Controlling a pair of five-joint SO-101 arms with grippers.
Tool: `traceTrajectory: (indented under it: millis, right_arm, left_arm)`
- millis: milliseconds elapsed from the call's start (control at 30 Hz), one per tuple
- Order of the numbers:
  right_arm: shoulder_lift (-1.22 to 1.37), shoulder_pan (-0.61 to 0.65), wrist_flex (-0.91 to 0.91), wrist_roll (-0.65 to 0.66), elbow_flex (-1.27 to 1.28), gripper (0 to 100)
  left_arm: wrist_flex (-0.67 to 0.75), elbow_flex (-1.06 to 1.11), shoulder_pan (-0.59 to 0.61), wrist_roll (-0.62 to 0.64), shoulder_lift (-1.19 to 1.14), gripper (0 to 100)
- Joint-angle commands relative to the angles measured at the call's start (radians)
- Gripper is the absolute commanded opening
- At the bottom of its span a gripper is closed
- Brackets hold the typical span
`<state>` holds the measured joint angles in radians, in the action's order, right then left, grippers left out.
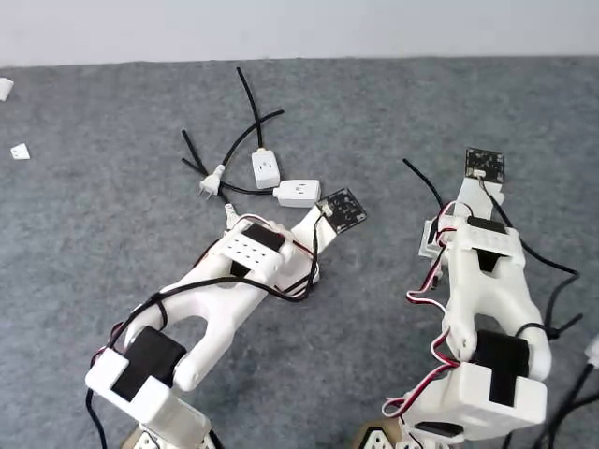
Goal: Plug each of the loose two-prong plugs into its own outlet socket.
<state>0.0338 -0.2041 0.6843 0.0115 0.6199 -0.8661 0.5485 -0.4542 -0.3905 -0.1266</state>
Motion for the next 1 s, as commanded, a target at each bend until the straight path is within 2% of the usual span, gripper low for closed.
traceTrajectory:
  millis: [0, 200, 400, 467, 633, 767, 867, 967]
  right_arm:
    - [-0.007, 0.016, -0.001, 0.018, -0.060, 0.9]
    - [-0.007, 0.016, -0.001, 0.018, -0.060, 0.9]
    - [-0.007, 0.018, -0.001, 0.018, -0.060, 0.9]
    - [-0.007, 0.018, -0.001, 0.018, -0.060, 0.9]
    - [-0.005, 0.018, -0.002, 0.018, -0.060, 0.9]
    - [-0.005, 0.018, -0.002, 0.018, -0.060, 0.9]
    - [-0.005, 0.018, -0.002, 0.018, -0.060, 0.9]
    - [-0.005, 0.018, -0.002, 0.018, -0.060, 0.9]
  left_arm:
    - [-0.035, -0.041, 0.023, 0.015, 0.003, 18]
    - [-0.049, -0.041, 0.044, 0.017, -0.002, 17]
    - [-0.095, -0.041, 0.037, 0.035, -0.002, 1]
    - [-0.123, -0.041, 0.037, 0.146, -0.002, 1]
    - [-0.167, -0.041, 0.037, 0.585, 0.006, 1]
    - [-0.218, -0.120, 0.044, 0.868, 0.008, 1]
    - [-0.330, -0.214, 0.060, 1.020, 0.003, 1]
    - [-0.333, -0.226, 0.061, 1.092, -0.003, 1]
